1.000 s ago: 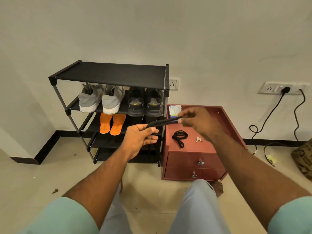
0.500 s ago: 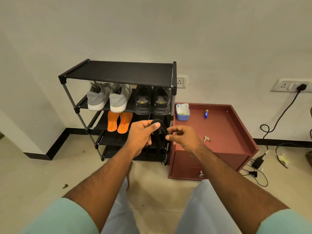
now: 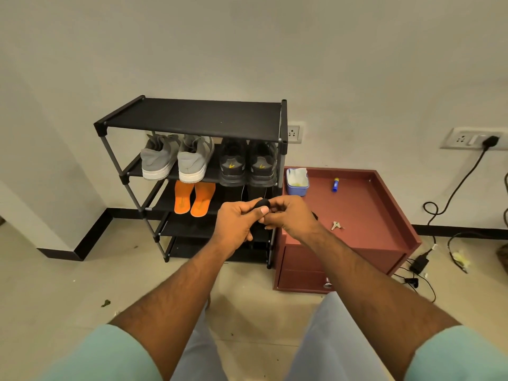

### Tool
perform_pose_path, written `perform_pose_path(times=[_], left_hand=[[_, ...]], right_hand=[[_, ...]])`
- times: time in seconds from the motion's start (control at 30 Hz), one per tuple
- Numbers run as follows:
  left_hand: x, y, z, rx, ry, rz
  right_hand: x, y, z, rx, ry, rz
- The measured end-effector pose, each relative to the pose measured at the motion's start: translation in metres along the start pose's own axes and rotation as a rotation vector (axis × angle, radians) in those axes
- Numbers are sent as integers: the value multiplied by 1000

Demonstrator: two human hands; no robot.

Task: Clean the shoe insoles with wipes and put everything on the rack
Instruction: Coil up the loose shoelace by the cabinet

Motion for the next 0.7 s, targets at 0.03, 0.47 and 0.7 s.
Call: perform_pose_path(times=[0.03, 0.47, 0.7], left_hand=[[0, 0, 1, -6, -6, 1], [6, -4, 3, -137, -206, -40], [8, -8, 3, 30, -224, 43]], right_hand=[[0, -1, 0, -4, -4, -1], [0, -3, -1, -350, 128, -38], [3, 6, 0, -503, 187, -92]])
Point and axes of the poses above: each hand's wrist, its own x-axis away from the middle knuckle, its own z-axis out of the back of the hand, y = z × x, the point moved 4 cm from there along -x, towards the middle knuckle, and after that the axes turned 6 degrees about z, right-handed, at the moved point
